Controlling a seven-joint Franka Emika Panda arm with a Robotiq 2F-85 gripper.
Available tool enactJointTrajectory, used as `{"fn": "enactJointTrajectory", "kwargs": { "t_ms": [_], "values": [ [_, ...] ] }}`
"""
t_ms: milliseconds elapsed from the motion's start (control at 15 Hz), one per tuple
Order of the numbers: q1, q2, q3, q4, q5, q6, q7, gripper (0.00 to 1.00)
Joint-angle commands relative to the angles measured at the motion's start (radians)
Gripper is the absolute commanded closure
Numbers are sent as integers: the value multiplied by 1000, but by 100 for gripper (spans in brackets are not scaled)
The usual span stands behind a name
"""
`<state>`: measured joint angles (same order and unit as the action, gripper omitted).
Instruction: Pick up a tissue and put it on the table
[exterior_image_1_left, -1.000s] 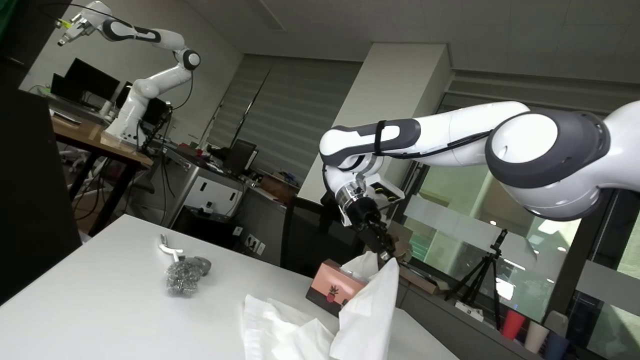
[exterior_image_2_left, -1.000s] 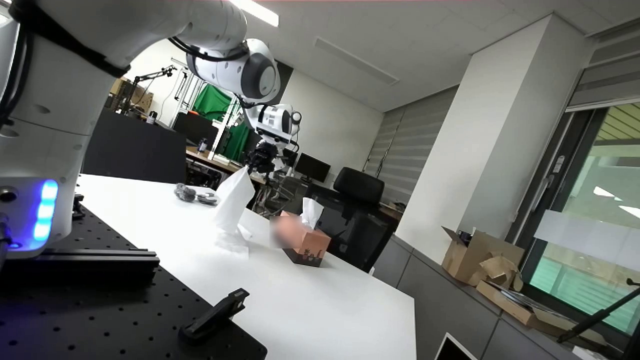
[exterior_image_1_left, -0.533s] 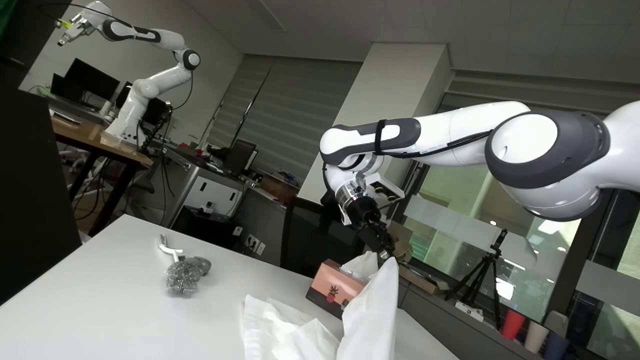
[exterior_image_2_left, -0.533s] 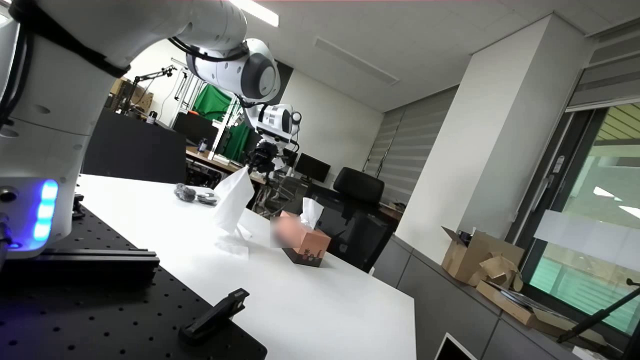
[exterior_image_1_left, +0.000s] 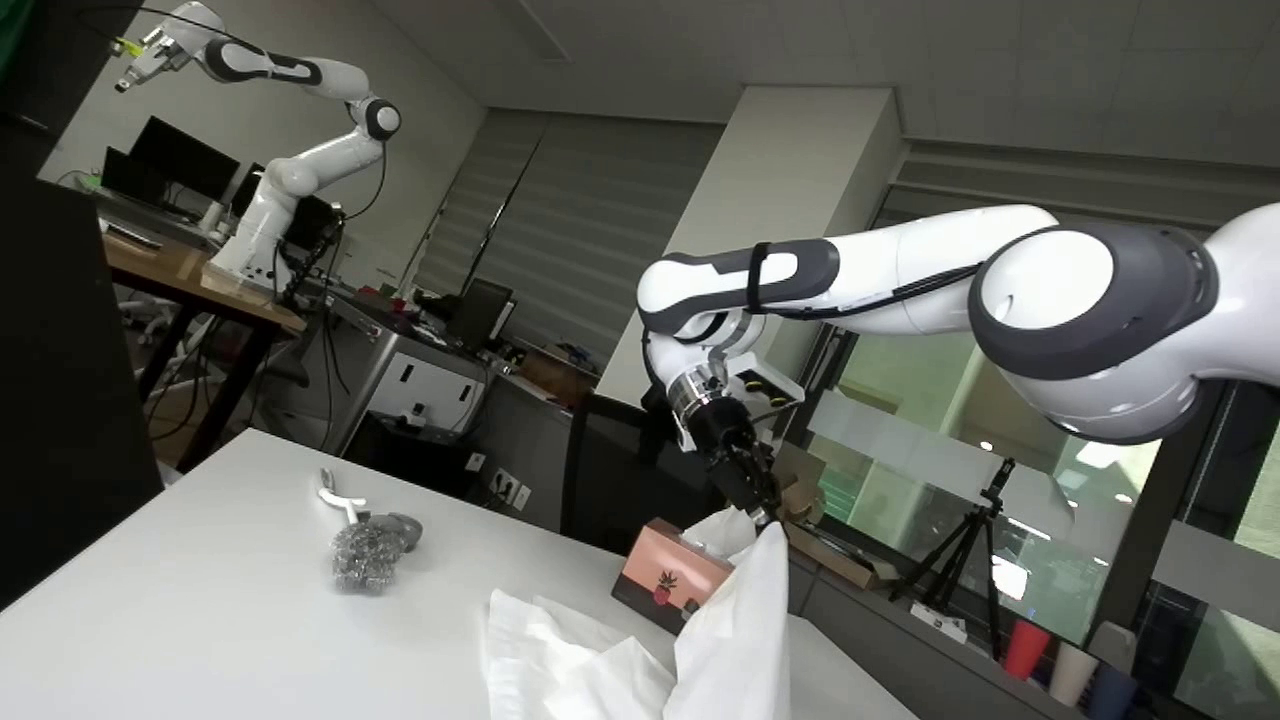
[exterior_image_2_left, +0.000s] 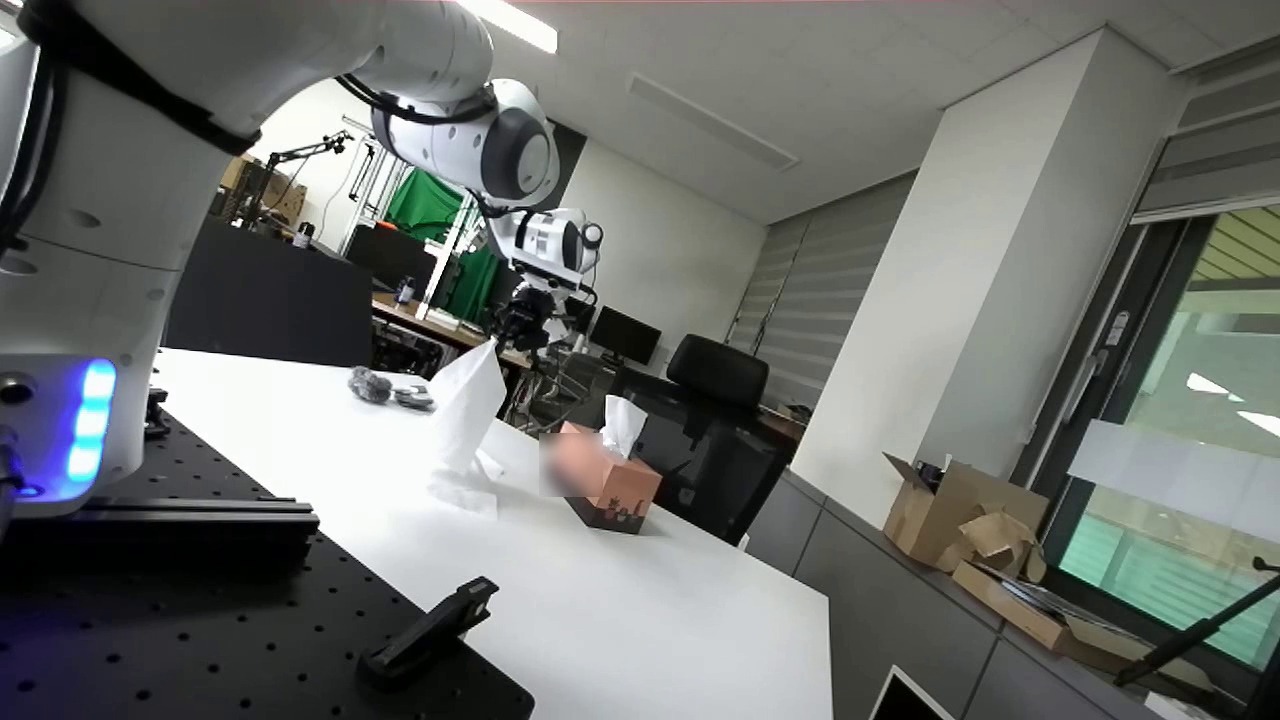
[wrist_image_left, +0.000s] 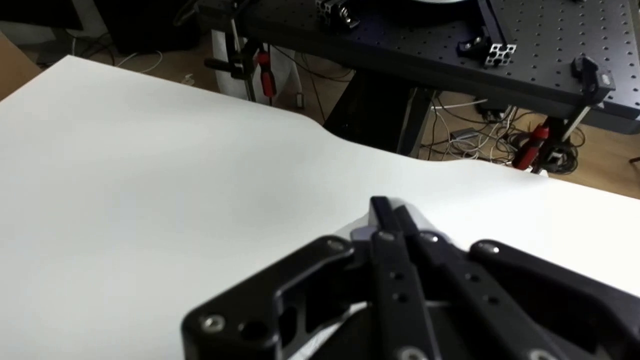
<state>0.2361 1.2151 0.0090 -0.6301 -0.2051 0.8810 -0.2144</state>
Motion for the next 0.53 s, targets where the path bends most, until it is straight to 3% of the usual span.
{"fn": "enactJointTrajectory", "kwargs": {
  "t_ms": [0, 467],
  "values": [
    [4, 35, -2, 32, 0, 98, 22, 100],
    [-6, 91, 29, 39, 75, 404, 81, 100]
  ]
}}
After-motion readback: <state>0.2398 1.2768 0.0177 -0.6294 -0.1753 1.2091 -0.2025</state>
